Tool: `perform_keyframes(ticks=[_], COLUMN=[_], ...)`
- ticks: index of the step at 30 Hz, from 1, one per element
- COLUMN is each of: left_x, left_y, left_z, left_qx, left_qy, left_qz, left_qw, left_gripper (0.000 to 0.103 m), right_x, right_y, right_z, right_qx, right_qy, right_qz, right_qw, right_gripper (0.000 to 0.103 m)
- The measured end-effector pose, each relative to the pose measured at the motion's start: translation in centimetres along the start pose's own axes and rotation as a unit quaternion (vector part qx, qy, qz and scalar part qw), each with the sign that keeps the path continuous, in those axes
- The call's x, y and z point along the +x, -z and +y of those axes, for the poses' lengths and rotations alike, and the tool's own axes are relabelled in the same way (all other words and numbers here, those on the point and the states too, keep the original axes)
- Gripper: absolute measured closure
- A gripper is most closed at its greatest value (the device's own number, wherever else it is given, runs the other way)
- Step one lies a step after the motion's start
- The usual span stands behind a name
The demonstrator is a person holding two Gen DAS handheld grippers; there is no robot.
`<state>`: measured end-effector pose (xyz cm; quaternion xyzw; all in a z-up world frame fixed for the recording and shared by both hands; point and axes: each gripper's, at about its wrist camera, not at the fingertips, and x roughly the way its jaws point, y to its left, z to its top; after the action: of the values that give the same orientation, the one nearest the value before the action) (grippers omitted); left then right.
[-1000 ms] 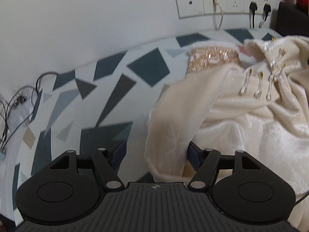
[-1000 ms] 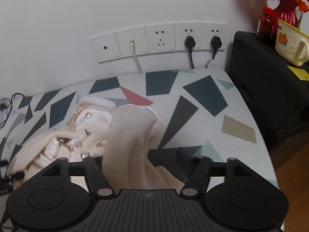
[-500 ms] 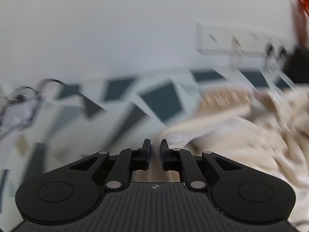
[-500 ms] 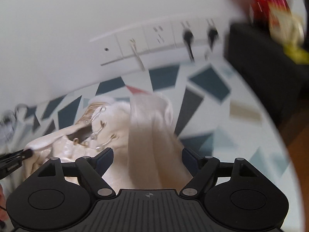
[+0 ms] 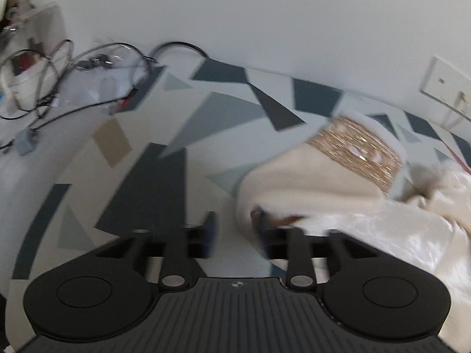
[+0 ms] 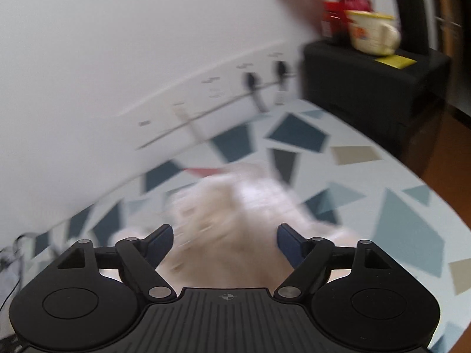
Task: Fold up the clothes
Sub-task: 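Lay the robe on the table and open both grippers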
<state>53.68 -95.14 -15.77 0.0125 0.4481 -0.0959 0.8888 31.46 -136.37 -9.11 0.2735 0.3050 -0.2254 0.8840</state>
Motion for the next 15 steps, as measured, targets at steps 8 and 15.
perform_keyframes(ticks=[8,15], left_x=[1.7,2.4], left_y=[0.0,-2.0], left_z=[-4.0,-0.4], left_qx=[0.081,0.028], left_qy=[0.025,0.006], left_qz=[-0.003,-0.020], left_qw=[0.9964,0.9994], left_gripper=[0.081,0.095], right_x=[2.0,6.1], right_y=[8.6,12.0], right_z=[6.2,8.7], right_qx=[-0.159,-0.241], right_qy=[-0.019,-0.023], right_qz=[0.110,0.160], right_qw=[0.981,0.957], right_gripper=[0.017,0.094])
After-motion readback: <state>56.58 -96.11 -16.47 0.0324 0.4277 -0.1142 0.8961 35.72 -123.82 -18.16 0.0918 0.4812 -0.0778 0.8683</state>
